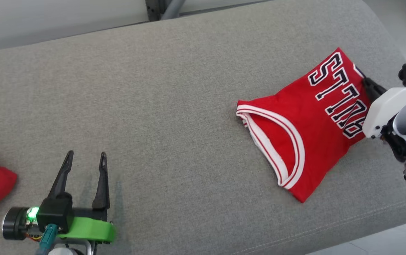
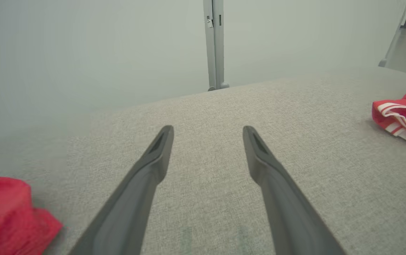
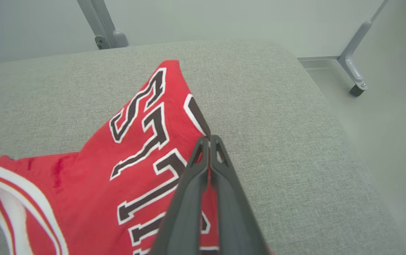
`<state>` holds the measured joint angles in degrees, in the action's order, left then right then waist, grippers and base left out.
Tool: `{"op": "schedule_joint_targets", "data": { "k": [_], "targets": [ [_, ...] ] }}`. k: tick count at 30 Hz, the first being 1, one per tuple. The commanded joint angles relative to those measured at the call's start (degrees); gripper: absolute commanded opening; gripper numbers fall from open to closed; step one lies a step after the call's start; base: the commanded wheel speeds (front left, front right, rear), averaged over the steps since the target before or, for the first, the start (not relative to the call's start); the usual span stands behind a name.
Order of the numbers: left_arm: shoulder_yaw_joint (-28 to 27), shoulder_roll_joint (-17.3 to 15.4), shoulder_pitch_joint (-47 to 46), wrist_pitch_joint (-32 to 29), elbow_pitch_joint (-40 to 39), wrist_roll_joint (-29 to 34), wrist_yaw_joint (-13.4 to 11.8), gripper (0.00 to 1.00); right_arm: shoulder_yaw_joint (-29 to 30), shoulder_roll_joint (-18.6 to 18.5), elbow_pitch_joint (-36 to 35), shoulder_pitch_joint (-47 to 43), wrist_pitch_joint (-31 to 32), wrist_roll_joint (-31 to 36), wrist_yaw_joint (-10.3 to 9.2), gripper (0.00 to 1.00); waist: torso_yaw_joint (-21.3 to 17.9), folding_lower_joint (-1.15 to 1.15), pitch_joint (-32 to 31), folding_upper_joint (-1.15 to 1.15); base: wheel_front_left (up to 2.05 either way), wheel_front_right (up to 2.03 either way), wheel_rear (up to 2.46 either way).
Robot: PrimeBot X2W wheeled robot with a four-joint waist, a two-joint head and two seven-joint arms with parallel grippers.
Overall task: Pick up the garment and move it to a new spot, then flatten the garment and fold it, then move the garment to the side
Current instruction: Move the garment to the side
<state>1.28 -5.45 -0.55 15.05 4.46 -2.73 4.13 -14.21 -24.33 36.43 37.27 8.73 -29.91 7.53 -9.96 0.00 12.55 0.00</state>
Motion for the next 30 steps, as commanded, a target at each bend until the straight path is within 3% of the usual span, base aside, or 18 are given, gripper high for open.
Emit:
{"op": "schedule_joint_targets", "data": {
  "k": [1,8,16,21,29,30],
  "targets": [
    [0.5,-0.9,-2.3,0.1,0.2,0.8,0.4,1.0,0.7,0.0,1.0,2.1,-1.4,0.9,-0.08,0.0,-3.8,0.0,5.3,0.0,0.0,0.0,0.0],
    [4.1,-3.0,-9.2,0.1,1.0,2.7,1.9,1.0,6.9,-2.3,9.2,10.0,-6.7,4.8,-0.08,0.0,-1.2,0.0,11.9,0.0,0.0,0.0,0.0],
    [5.2,-4.5,-11.5,0.1,0.0,3.4,1.8,1.0,18.8,-6.0,21.2,18.4,-12.9,9.4,-0.09,0.0,2.2,0.0,17.8,0.0,0.0,0.0,0.0],
    [5.5,-4.5,-11.1,0.1,-0.5,3.2,1.3,1.0,24.9,-6.6,29.1,21.1,-16.3,13.1,-0.08,0.0,3.5,0.0,19.3,0.0,0.0,0.0,0.0],
    [6.2,-4.2,-10.5,0.1,-0.3,2.7,0.8,1.0,31.8,-9.1,36.0,21.9,-19.3,19.7,-0.09,0.0,3.9,0.0,18.7,0.0,0.0,0.0,0.0],
    [6.3,-4.1,-10.5,0.1,-0.2,2.6,0.7,1.0,32.7,-9.2,36.4,21.7,-19.2,20.9,-0.09,0.07,3.9,0.0,18.4,0.0,0.0,0.0,0.0]
  ]
}}
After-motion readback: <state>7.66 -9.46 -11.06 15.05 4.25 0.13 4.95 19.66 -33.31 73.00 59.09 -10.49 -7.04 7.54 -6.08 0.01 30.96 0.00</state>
